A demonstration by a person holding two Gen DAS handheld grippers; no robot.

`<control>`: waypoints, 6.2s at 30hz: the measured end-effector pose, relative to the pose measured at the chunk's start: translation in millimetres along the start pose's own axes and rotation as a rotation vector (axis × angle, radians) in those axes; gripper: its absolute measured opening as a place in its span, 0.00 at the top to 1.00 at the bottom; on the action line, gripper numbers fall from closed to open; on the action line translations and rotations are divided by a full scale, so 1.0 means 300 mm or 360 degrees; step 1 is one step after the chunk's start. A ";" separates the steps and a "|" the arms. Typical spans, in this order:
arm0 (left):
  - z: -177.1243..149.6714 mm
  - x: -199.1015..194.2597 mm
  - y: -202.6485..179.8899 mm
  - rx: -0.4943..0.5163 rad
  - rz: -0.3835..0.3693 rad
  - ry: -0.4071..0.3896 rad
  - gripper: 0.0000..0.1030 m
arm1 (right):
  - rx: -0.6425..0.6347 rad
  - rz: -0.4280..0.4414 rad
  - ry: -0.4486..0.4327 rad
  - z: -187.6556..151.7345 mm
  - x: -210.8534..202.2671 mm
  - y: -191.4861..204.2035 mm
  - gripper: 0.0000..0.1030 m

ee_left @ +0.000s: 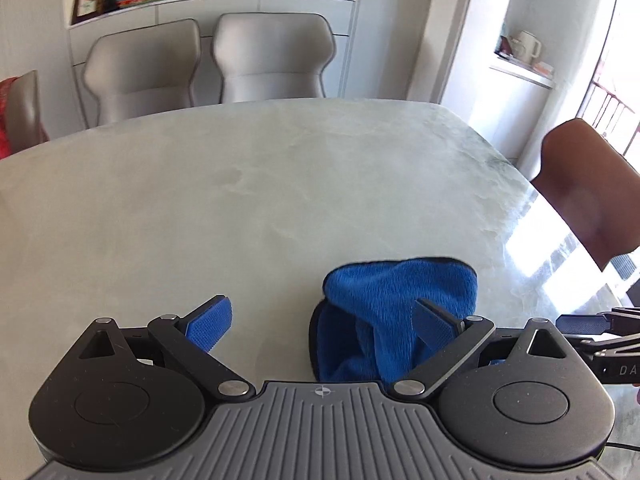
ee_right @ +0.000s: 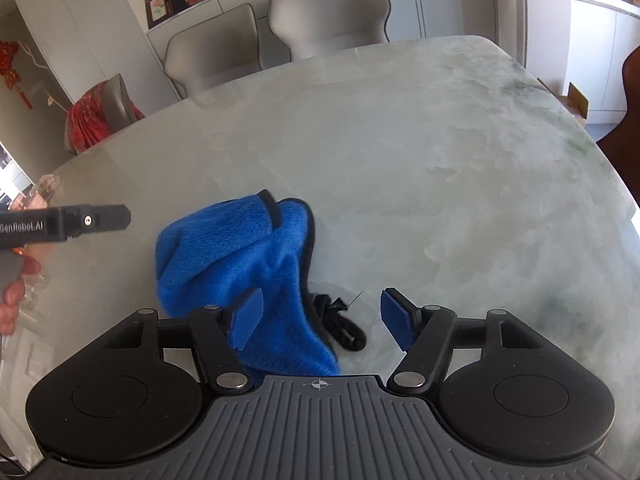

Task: Fold towel
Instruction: 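Grasp a towel edge with the right gripper while the left gripper grasps another edge, then lift the towel with both grippers and shake it open in the air, then lay the towel flat grey side up and open both grippers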

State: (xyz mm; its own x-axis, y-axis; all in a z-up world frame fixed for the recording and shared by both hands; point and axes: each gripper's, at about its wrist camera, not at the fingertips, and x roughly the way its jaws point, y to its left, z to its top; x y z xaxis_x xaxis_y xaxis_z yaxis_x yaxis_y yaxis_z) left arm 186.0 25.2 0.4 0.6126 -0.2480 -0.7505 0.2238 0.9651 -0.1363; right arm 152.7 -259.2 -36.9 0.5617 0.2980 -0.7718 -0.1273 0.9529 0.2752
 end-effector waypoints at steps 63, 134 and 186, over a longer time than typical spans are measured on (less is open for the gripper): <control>0.444 -0.198 0.216 0.0079 -0.0022 -0.0392 0.94 | -0.0853 0.0187 -0.0495 0.579 -0.187 0.164 0.95; 0.206 -0.090 0.067 0.0140 -0.0397 -0.0576 0.37 | -0.0617 0.0545 -0.0694 0.968 -0.177 0.384 0.96; -0.285 -0.272 -0.033 0.0524 -0.0101 0.0149 0.90 | 0.0149 0.0371 0.0220 -0.067 -0.157 -0.085 0.93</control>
State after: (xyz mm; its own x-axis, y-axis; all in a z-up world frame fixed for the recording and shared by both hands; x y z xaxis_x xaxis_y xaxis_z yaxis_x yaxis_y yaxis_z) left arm 69.0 43.2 7.5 0.5209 -0.2831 -0.8053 0.5012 0.8651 0.0201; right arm 113.0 -296.5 -19.1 0.4087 0.5192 -0.7506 -0.1603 0.8505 0.5010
